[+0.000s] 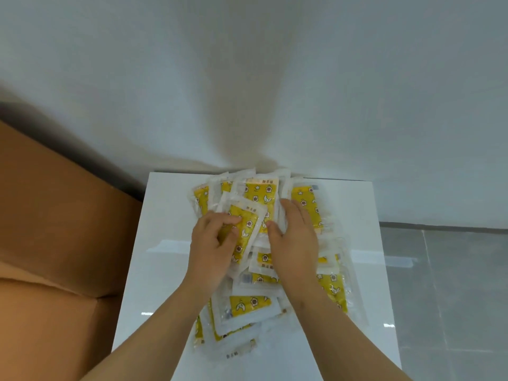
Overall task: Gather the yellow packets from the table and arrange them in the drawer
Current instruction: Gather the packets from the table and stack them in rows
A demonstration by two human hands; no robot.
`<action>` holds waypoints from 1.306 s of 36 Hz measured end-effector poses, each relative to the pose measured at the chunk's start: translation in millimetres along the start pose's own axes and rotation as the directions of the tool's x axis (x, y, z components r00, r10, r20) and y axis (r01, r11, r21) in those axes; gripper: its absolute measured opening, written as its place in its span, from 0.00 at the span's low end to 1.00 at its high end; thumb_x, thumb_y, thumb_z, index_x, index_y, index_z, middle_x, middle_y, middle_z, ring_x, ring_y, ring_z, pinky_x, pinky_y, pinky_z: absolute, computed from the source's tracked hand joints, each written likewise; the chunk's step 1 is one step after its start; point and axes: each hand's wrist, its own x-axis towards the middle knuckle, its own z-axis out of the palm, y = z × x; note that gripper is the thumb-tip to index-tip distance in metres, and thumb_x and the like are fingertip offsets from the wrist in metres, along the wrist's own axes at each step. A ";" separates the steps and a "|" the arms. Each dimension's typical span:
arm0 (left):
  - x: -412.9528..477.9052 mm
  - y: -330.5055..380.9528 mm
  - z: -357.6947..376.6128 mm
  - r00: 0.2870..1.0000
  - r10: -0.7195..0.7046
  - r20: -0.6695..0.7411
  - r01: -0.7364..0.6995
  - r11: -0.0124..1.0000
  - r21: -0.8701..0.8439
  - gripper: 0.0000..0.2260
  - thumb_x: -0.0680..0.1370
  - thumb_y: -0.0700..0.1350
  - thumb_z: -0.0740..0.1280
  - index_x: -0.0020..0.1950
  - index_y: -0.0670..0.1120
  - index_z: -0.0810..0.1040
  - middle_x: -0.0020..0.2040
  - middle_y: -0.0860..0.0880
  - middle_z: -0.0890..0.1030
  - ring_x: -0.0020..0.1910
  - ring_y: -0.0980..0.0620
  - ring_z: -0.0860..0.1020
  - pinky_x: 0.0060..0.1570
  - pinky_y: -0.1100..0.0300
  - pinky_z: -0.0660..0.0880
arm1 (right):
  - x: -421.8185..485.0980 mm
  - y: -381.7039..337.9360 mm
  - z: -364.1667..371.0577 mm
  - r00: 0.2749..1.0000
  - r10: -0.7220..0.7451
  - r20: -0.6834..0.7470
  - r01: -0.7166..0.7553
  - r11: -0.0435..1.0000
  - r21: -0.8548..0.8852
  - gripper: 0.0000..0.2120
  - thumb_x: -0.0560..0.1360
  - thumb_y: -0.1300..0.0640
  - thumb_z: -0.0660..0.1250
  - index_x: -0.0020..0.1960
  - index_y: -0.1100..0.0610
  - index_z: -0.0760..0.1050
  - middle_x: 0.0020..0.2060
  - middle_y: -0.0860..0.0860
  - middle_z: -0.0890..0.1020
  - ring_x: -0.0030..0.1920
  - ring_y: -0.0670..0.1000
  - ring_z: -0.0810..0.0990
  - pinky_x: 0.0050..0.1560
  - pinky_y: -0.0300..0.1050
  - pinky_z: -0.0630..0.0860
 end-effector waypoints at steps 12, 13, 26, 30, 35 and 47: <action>-4.4 2.5 -8.9 0.901 -0.412 0.133 0.433 0.863 -0.261 0.33 0.70 0.43 0.74 0.71 0.54 0.63 0.66 0.49 0.70 0.62 0.48 0.73 0.50 0.55 0.75 | -16.8 -0.3 -0.9 0.994 0.075 0.077 -0.099 0.921 0.377 0.18 0.75 0.58 0.67 0.53 0.38 0.65 0.39 0.38 0.76 0.39 0.37 0.76 0.34 0.23 0.70; -6.3 3.7 -10.7 0.893 -0.423 0.155 0.450 0.838 -0.308 0.33 0.70 0.42 0.74 0.71 0.53 0.63 0.64 0.49 0.73 0.60 0.48 0.75 0.48 0.57 0.76 | -18.9 0.9 -0.6 0.995 0.067 0.075 -0.090 0.924 0.372 0.14 0.75 0.57 0.67 0.49 0.39 0.66 0.37 0.39 0.75 0.37 0.37 0.75 0.34 0.25 0.70; -18.5 14.1 -25.7 0.818 -0.502 0.283 0.575 0.693 -0.435 0.12 0.73 0.37 0.70 0.55 0.46 0.75 0.49 0.47 0.82 0.42 0.51 0.82 0.29 0.61 0.79 | -40.2 12.5 -6.6 0.981 0.189 -0.043 -0.161 0.920 0.356 0.15 0.79 0.55 0.62 0.36 0.52 0.61 0.29 0.46 0.68 0.28 0.43 0.66 0.28 0.31 0.66; -17.7 12.3 -33.3 0.796 -0.541 0.272 0.604 0.677 -0.421 0.07 0.74 0.37 0.69 0.48 0.46 0.75 0.45 0.48 0.82 0.39 0.51 0.81 0.28 0.60 0.77 | -39.9 11.6 -9.2 0.973 0.230 -0.030 -0.203 0.907 0.370 0.09 0.80 0.55 0.59 0.43 0.57 0.65 0.33 0.46 0.72 0.32 0.44 0.71 0.30 0.34 0.67; -17.4 10.9 -40.3 0.810 -0.543 0.223 0.584 0.708 -0.398 0.08 0.74 0.36 0.69 0.47 0.47 0.75 0.45 0.48 0.81 0.41 0.51 0.80 0.34 0.59 0.74 | -41.4 9.2 -10.7 0.957 0.288 -0.032 -0.245 0.863 0.442 0.02 0.81 0.57 0.58 0.52 0.54 0.64 0.38 0.43 0.73 0.37 0.40 0.74 0.34 0.35 0.71; -16.5 25.7 -35.4 0.807 -0.493 0.326 0.590 0.692 -0.415 0.16 0.72 0.34 0.70 0.57 0.46 0.73 0.49 0.46 0.82 0.44 0.49 0.81 0.36 0.55 0.78 | -44.2 14.2 -22.9 0.917 0.385 -0.103 -0.261 0.775 0.576 0.10 0.82 0.58 0.54 0.63 0.53 0.64 0.40 0.43 0.75 0.39 0.42 0.77 0.36 0.38 0.74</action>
